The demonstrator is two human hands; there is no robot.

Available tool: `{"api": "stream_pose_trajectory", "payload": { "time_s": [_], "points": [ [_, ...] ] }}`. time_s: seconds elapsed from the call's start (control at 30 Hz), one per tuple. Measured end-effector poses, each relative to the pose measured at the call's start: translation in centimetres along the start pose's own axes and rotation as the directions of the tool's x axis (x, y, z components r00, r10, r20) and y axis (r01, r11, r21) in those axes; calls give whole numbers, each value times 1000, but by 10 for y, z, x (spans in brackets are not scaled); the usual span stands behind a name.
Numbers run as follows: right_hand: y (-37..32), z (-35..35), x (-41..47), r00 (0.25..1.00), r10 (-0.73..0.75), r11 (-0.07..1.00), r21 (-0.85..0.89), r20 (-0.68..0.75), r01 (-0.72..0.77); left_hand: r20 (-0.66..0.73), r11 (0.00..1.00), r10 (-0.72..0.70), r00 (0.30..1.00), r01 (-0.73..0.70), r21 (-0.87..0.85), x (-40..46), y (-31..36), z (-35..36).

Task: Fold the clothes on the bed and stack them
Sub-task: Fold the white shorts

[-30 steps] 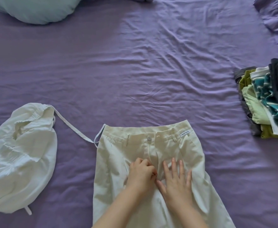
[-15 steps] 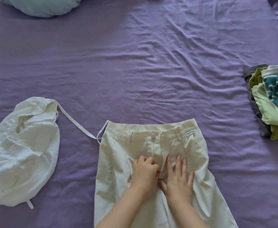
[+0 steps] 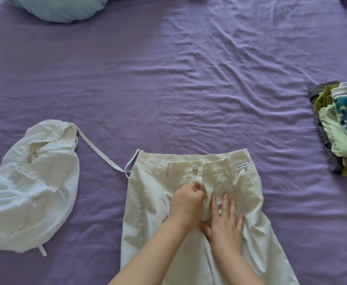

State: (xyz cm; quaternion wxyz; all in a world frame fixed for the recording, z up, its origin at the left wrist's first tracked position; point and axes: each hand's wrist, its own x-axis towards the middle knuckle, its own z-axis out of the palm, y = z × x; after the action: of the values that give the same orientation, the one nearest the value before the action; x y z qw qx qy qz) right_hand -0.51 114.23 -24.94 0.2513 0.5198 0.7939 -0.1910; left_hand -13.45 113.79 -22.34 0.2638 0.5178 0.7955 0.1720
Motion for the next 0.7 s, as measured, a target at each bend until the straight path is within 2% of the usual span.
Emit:
{"api": "stream_pose_trajectory", "payload": {
  "time_s": [0.1,0.2,0.37,0.5,0.7],
  "points": [
    [0,1,0,1000,5,1000,-14,-13,-6,-9,999,21,1000,-21,37,6,2,-5],
    [0,2,1,1000,15,1000,-7,-10,-15,-45,1000,-15,999,15,4,12,3,-11],
    [-1,0,0,1000,8,999,51,-9,-8,-37,992,-125,992,123,-42,46,2,-29],
    [-2,0,2,1000,25,998,58,-14,-25,22,988,-151,988,151,5,65,-2,-33],
    [-2,2,4,999,34,999,41,-13,-34,45,958,-287,957,285,39,77,-12,-24]
  ]
}}
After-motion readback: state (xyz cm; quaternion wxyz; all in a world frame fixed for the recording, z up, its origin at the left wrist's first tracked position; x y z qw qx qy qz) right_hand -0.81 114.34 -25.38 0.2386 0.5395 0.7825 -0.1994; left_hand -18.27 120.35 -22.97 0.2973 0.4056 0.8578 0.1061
